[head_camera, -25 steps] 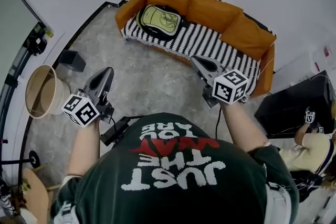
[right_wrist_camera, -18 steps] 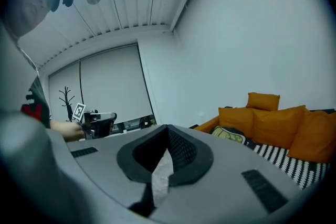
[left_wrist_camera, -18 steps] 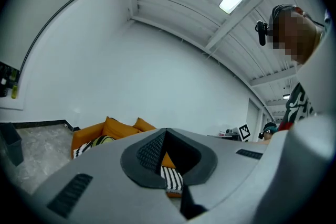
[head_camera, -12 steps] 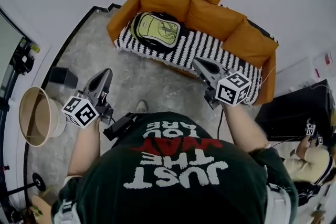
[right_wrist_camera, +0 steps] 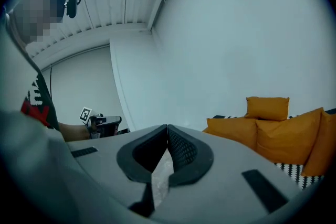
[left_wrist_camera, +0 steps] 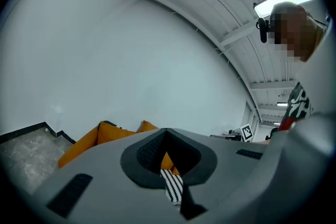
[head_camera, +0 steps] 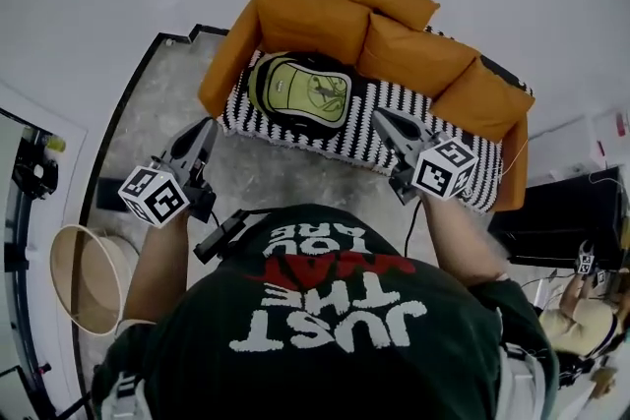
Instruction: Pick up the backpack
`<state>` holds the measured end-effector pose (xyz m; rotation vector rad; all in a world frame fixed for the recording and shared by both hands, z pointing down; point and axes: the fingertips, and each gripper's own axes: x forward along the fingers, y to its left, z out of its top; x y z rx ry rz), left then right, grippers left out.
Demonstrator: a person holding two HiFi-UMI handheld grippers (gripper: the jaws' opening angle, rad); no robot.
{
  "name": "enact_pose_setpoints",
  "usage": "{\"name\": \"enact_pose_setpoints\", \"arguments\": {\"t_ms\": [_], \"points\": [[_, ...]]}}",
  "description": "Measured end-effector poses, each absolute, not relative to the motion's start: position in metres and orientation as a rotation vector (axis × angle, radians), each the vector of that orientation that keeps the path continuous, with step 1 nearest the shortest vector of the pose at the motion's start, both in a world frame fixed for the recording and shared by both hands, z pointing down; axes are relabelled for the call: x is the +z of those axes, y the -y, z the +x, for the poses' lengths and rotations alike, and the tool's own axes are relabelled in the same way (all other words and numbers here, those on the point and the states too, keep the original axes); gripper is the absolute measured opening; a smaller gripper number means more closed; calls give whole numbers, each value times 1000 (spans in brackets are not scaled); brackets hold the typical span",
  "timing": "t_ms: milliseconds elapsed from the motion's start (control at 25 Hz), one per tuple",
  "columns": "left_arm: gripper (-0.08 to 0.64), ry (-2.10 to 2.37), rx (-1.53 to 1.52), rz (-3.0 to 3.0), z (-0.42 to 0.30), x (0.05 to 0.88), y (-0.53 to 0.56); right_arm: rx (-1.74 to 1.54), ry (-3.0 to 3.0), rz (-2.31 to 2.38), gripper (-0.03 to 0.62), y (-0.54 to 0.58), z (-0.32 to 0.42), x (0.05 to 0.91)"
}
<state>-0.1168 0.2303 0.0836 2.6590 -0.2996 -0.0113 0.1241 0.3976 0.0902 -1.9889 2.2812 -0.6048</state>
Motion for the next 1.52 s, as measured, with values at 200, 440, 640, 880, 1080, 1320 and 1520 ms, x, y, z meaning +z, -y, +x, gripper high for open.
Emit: {"name": "enact_pose_setpoints", "arguments": {"t_ms": [200, 440, 640, 880, 1080, 1320, 1520], "points": [[1, 286, 39, 2636, -81, 101, -185, -672, -2273, -1984, 29, -353, 158, 109], [0, 391, 59, 2594, -40, 121, -135, -745, -2330, -1887, 29, -289, 214, 137], [0, 568, 71, 2578, 1, 133, -90, -767, -2487, -1735, 29, -210, 273, 164], [1, 754, 60, 2498, 19, 149, -66, -764, -2817, -1514, 29, -123, 295, 182], [1, 803, 70, 2440, 8, 175, -36, -707, -3080, -1374, 29, -56, 263, 194], [0, 792, 97, 2415, -13, 243, 2, -584, -3412, -1243, 31, 15, 211, 269], [2, 808, 136, 2398, -38, 316, 23, -547, -3642, -1116, 31, 60, 165, 360]]}}
